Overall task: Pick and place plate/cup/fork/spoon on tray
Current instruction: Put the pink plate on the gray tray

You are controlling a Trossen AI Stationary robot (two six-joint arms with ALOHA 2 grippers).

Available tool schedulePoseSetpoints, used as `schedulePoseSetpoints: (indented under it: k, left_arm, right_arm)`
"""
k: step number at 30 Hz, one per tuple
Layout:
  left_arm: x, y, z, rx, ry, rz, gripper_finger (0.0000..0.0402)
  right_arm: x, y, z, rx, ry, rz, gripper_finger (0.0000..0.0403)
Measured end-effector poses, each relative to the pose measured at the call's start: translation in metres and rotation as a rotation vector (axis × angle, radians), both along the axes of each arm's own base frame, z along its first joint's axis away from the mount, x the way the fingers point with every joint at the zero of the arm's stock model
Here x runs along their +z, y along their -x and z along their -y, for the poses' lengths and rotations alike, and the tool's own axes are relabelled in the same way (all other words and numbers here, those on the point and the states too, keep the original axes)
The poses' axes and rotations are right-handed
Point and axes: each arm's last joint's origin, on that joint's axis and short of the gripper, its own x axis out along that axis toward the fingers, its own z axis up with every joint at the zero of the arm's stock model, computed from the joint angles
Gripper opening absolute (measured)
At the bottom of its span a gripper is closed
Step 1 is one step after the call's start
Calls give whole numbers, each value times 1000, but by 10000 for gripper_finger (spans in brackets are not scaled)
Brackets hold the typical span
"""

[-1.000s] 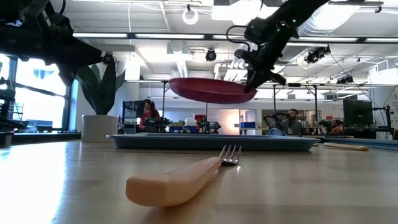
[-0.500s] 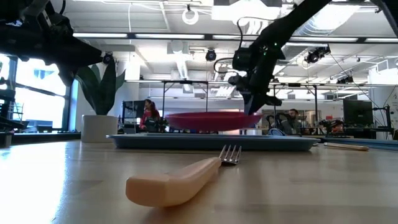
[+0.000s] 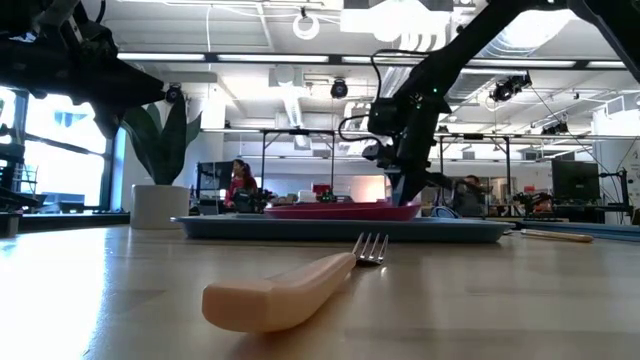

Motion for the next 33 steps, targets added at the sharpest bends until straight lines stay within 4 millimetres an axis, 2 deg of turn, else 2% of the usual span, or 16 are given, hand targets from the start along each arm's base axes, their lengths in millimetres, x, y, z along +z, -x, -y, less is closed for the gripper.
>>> schedulePoseSetpoints:
  k: [10, 22, 33]
  left_arm:
    - [0, 0, 0, 0, -1, 0, 65]
    - [0, 0, 0, 0, 0, 0, 65]
    - [0, 0, 0, -2, 0, 1, 65]
  right_arm:
    - [0, 1, 1, 7, 42, -27, 6]
    - [0, 0, 2, 10, 61, -20, 70]
    - [4, -1, 1, -12, 26, -7, 74]
